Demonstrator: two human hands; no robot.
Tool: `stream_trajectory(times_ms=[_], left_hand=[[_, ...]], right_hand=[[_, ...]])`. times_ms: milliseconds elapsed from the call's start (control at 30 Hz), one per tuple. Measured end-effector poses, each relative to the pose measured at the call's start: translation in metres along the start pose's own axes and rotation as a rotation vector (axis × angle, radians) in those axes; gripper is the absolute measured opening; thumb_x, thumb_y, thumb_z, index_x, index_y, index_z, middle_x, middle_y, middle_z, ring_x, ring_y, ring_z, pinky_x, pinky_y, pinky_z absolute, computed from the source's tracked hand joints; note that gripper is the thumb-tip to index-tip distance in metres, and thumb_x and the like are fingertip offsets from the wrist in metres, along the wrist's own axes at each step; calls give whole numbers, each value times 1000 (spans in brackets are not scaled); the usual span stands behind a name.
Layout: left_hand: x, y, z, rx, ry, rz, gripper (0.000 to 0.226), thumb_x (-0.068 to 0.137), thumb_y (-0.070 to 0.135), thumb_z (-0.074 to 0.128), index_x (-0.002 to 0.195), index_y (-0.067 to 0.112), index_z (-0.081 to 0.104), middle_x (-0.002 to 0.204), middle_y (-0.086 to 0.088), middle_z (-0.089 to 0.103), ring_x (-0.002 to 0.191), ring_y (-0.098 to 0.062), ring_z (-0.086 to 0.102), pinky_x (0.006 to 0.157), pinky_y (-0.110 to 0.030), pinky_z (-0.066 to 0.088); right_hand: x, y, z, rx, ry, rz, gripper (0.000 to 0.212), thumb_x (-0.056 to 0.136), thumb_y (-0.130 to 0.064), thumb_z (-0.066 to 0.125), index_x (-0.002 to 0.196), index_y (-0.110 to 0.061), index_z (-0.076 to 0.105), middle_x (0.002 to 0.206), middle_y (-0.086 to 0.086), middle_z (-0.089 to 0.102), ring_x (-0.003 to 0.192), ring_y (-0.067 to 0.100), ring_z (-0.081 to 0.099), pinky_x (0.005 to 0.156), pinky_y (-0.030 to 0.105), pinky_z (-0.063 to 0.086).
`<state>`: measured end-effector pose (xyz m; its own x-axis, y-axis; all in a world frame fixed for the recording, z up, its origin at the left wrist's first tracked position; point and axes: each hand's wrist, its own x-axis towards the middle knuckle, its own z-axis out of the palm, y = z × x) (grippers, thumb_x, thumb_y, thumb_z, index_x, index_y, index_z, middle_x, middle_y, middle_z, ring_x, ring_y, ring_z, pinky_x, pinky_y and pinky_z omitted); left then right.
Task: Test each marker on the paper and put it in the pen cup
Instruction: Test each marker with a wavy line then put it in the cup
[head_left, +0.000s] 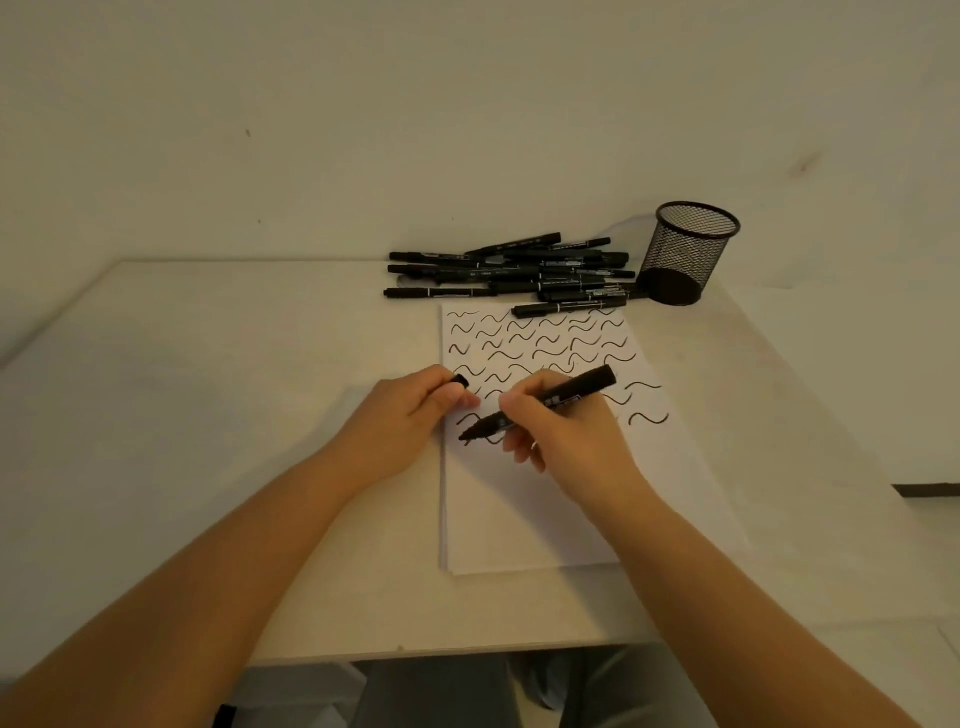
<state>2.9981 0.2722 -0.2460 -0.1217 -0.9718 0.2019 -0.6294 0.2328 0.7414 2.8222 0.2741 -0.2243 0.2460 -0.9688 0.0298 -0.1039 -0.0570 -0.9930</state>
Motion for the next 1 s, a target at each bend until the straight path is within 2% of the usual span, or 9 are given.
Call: stream_trajectory(times_ms=[167, 333, 467, 567, 667, 800, 867, 933, 1000], left_hand=[[-3, -8, 1, -22, -17, -3, 27, 94, 32, 43, 76, 50, 52, 89, 36, 63, 90, 12, 57, 70, -6, 40], [0, -10, 0, -58, -38, -10, 23, 95, 31, 42, 75, 40, 52, 88, 34, 63, 91, 15, 56, 70, -2, 38], [0, -9, -1, -66, -53, -9, 21, 94, 31, 42, 79, 39, 53, 89, 35, 63, 90, 16, 55, 69, -2, 37], [0, -9, -2, -59, -57, -15, 18, 94, 33, 42, 83, 40, 55, 91, 36, 62, 93, 13, 56, 74, -8, 41], [-1, -7, -2, -53, -53, -11, 19, 94, 35, 42, 80, 43, 54, 93, 31, 65, 92, 4, 60, 79, -19, 45], [-4, -6, 0, -25, -22, 8, 12, 86, 45, 43, 79, 46, 54, 89, 10, 71, 84, -13, 64, 81, -34, 49], [-5, -6, 1, -26, -17, 9, 8, 86, 42, 51, 81, 46, 55, 84, 10, 71, 76, -13, 64, 73, -27, 49], [-7, -4, 0, -22, -2, 39, 15, 86, 31, 58, 82, 46, 56, 78, 27, 65, 66, 4, 58, 59, -8, 40], [-9, -2, 0, -18, -9, 55, 19, 85, 24, 61, 84, 43, 57, 75, 36, 60, 61, 14, 52, 57, -1, 35]], right_hand=[[-2, 16, 5, -170, 113, -41, 20, 78, -15, 61, 60, -20, 54, 46, -1, 56, 44, 7, 51, 51, 24, 41], [-6, 19, 8, -176, -6, -94, 21, 80, -17, 66, 61, -24, 57, 53, 1, 63, 48, 9, 58, 50, 20, 47], [-5, 22, 6, -260, 68, -108, 17, 77, -20, 66, 63, -20, 57, 58, 6, 62, 54, 21, 55, 52, 32, 44], [-4, 26, 2, -295, 145, -92, 21, 76, -15, 64, 58, -16, 52, 51, 4, 54, 47, 12, 43, 47, 26, 35], [-2, 23, -4, -245, 269, -110, 22, 78, -18, 65, 59, -21, 54, 50, -5, 56, 47, 6, 47, 46, 19, 37], [-2, 16, -9, -42, 264, -117, 21, 82, -22, 64, 63, -26, 56, 48, -4, 57, 45, 7, 50, 47, 19, 40], [-3, 15, -10, 14, 247, -103, 21, 84, -23, 62, 64, -25, 56, 43, -5, 53, 40, 5, 45, 43, 14, 37], [-2, 15, -12, 96, 240, -75, 23, 85, -23, 61, 63, -25, 56, 41, -6, 49, 38, 5, 41, 41, 13, 35], [-1, 15, -14, 204, 231, -36, 24, 83, -27, 60, 59, -26, 59, 41, -5, 48, 38, 7, 40, 40, 16, 35]])
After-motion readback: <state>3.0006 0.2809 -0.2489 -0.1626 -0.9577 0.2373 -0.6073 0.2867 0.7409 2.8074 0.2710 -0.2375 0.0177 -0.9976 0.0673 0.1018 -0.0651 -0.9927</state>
